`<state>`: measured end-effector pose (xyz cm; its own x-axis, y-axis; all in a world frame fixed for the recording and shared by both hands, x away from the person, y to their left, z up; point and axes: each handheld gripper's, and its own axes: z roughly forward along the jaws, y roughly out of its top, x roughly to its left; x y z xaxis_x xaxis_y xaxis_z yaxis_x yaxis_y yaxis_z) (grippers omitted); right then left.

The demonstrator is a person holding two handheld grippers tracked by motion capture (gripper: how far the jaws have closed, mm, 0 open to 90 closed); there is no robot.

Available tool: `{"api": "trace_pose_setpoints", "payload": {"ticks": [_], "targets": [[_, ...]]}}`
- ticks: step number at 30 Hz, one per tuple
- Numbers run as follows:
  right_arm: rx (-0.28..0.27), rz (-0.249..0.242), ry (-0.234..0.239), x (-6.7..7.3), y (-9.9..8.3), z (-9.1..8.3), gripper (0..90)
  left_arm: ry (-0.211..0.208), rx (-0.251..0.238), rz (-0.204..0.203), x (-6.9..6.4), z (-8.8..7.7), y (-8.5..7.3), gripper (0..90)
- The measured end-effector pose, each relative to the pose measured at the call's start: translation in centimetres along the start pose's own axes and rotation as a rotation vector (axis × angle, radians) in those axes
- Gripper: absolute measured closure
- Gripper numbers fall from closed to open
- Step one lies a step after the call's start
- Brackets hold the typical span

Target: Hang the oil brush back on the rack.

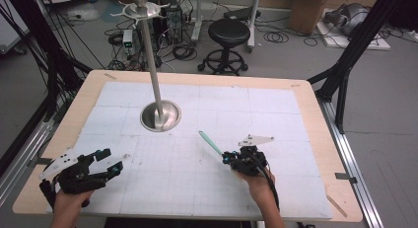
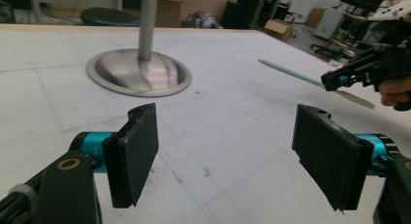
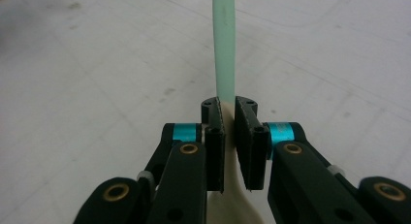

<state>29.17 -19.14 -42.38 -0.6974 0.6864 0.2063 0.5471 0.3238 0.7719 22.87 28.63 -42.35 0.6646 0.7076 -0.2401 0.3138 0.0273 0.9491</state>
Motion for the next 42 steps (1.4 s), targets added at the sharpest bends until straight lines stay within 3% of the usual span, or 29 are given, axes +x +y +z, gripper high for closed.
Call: {"api": "trace_pose_setpoints", "payload": {"ticks": [1,2,3,4,5,7,9,10,12,14,16,28,30,35,42], "targets": [[-0.007,-0.008,0.01,0.2,0.0,-0.1,83.2,0.0,0.0,0.0,0.0,0.0,0.0,25.2],[-0.024,-0.017,0.032,0.5,0.1,-0.2,83.2,-0.059,-0.012,-0.022,-0.3,0.4,0.2,25.2],[-0.037,-0.024,0.049,0.8,0.1,-0.4,83.2,-0.059,-0.012,-0.022,-0.3,0.4,0.2,25.1],[-0.053,-0.031,0.068,1.0,0.1,-0.5,83.1,-0.107,-0.022,-0.039,-0.5,0.8,0.4,25.0],[-0.053,-0.031,0.068,1.0,0.1,-0.5,83.1,-0.107,-0.022,-0.039,-0.5,0.8,0.4,24.7],[-0.102,-0.044,0.127,1.6,0.4,-0.9,83.0,-0.163,-0.032,-0.056,-1.0,1.5,0.7,23.9],[-0.129,-0.053,0.153,2.0,0.7,-1.2,83.1,-0.177,-0.039,-0.067,-1.1,1.8,0.9,23.1],[-0.144,-0.055,0.167,2.2,0.9,-1.3,83.0,-0.199,-0.056,-0.097,-1.3,2.1,1.1,22.7],[-0.154,-0.056,0.183,2.5,1.1,-1.4,83.0,-0.208,-0.06,-0.108,-1.3,2.2,1.2,22.8],[-0.17,-0.068,0.209,2.9,1.4,-1.5,83.0,-0.236,-0.086,-0.154,-1.4,2.7,1.3,23.1],[-0.178,-0.08,0.221,3.3,1.6,-1.5,83.0,-0.255,-0.097,-0.167,-1.5,3.1,1.5,23.8],[-0.258,-0.113,0.381,5.5,3.2,-1.4,82.8,-0.385,-0.109,-0.167,-3.3,6.2,3.8,28.5],[-0.264,-0.121,0.396,5.8,3.3,-1.5,82.9,-0.42,-0.106,-0.164,-3.9,7.0,4.2,30.7],[-0.267,-0.138,0.435,6.5,3.5,-1.5,82.8,-0.446,-0.1,-0.164,-4.7,7.8,4.7,32.7],[-0.273,-0.148,0.481,7.0,3.7,-1.3,82.8,-0.508,-0.093,-0.155,-5.5,8.8,5.4,44.9]]}}
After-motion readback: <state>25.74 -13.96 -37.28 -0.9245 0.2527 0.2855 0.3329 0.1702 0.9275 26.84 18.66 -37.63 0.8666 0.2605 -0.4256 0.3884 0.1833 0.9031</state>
